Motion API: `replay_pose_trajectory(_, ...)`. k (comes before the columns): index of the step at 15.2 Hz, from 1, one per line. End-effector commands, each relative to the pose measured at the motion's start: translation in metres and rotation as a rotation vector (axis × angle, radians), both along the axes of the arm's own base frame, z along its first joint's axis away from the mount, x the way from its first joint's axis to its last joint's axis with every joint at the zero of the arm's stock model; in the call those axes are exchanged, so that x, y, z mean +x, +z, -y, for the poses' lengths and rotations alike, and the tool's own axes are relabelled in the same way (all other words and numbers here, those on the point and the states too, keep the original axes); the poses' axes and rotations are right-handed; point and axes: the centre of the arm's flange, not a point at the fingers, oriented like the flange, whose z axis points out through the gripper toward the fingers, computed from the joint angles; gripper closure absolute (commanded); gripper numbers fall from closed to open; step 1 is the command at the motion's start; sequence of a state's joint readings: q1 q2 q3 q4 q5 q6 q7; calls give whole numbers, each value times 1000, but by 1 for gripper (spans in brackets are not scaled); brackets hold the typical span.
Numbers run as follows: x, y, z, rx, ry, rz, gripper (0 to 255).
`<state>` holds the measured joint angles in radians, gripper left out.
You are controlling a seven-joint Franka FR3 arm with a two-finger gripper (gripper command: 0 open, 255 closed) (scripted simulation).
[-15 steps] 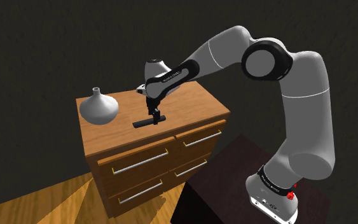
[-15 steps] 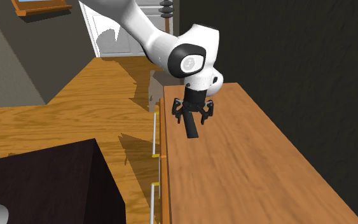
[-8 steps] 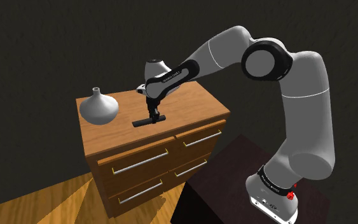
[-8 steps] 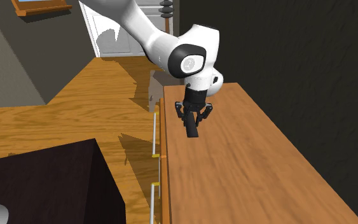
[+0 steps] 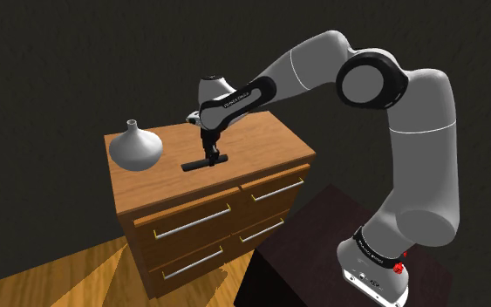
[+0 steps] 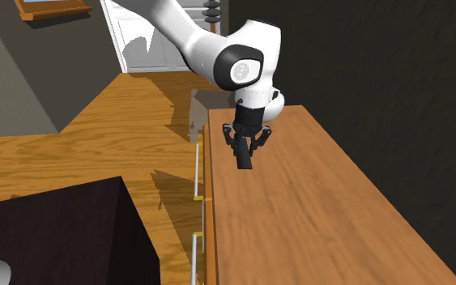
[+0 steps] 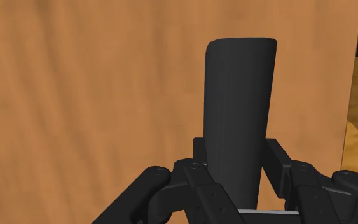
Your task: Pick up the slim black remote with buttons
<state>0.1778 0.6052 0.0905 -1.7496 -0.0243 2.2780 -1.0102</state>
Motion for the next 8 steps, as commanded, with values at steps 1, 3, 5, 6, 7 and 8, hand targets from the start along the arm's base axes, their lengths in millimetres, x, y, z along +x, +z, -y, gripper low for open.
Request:
replay_pose_trajectory(1,-1,11,0,0,0,0,255)
replay_pose_trajectory(3,-1,22,0,0,0,0,255)
replay_pose_trajectory(5,-1,32,0,0,0,0,255)
replay_pose_trajectory(6,-1,37,0,0,0,0,255)
replay_pose_trajectory(7,-1,43,0,0,0,0,255)
replay_pose_trajectory(8,-1,48,0,0,0,0,255)
